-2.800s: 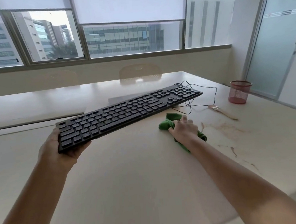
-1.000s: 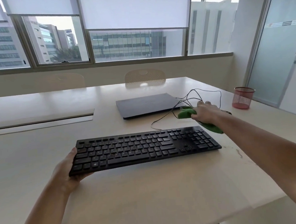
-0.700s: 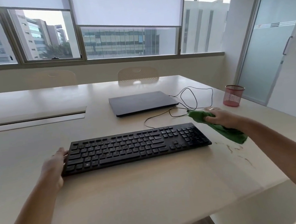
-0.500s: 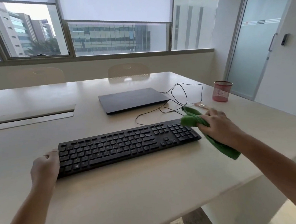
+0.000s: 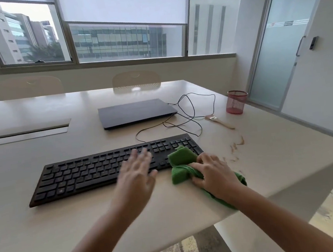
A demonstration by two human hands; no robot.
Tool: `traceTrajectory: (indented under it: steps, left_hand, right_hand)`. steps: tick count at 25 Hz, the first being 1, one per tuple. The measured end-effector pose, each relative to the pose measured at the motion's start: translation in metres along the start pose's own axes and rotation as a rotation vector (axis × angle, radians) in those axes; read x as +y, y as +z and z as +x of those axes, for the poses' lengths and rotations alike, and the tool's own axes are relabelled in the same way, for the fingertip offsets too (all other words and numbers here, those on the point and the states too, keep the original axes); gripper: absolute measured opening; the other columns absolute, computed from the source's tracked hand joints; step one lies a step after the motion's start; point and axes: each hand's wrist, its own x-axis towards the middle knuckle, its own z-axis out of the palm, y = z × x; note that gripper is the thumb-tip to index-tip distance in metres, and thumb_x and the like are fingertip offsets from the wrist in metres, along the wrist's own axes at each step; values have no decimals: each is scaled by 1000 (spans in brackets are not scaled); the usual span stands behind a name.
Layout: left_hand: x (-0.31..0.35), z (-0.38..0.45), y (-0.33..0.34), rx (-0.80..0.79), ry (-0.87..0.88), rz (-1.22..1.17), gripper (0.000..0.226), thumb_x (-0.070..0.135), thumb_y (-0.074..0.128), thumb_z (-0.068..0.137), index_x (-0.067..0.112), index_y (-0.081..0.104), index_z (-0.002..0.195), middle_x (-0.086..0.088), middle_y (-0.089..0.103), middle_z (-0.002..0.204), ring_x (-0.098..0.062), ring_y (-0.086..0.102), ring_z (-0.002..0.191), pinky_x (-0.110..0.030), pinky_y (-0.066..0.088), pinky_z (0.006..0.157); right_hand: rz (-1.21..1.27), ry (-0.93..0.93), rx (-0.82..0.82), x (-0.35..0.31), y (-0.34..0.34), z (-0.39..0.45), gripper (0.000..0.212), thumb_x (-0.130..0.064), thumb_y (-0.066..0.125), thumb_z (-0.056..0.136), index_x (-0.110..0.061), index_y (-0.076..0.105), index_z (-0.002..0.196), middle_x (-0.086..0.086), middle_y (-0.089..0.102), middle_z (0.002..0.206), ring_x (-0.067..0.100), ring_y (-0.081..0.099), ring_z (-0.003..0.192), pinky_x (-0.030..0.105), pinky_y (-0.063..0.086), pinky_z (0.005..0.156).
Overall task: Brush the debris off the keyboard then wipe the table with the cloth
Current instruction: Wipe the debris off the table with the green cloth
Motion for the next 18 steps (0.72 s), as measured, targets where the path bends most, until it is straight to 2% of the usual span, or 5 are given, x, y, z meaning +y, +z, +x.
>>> traceTrajectory:
  steps: [5, 7, 10, 14, 18]
  left_hand:
    - [56, 19, 49, -400, 200, 71, 54, 40, 22, 100, 18, 19, 150, 7, 6, 158, -7, -9, 144, -18, -8, 112]
    - [60, 22, 60, -517, 195, 146, 70, 56, 9, 92, 18, 8, 151, 6, -1, 158, -6, -7, 145, -16, -10, 109]
    - [59, 21, 64, -561, 198, 157, 107, 68, -23, 56, 22, -2, 151, 14, -11, 155, 0, -10, 142, -14, -13, 107]
    - [54, 27, 72, -525, 194, 142, 127, 76, -41, 40, 25, -5, 150, 21, -20, 143, 1, -11, 142, -14, -13, 108]
    - [62, 29, 79, -484, 155, 134, 131, 72, -46, 34, 26, -5, 150, 22, -19, 141, 7, -16, 134, -13, -13, 107]
  right_hand:
    - [-27, 236, 1, 106, -10, -2, 42, -46, 44, 93, -32, 49, 132, 4, 41, 125, 25, 43, 114, 39, 38, 96]
    - [-67, 339, 5, 141, -17, -1, 40, -46, 43, 93, -30, 51, 129, 5, 43, 120, 26, 44, 108, 39, 41, 91]
    - [-88, 399, 65, 145, -20, 7, 40, -44, 41, 94, -32, 49, 131, 7, 42, 117, 27, 44, 106, 40, 43, 89]
    - [-70, 218, 33, 75, -2, 27, 38, -45, 40, 93, -29, 50, 126, 7, 39, 120, 28, 41, 111, 40, 39, 88]
    - [-107, 275, -23, 51, 4, 56, 40, -45, 41, 93, -21, 51, 123, 10, 37, 126, 30, 39, 114, 42, 39, 90]
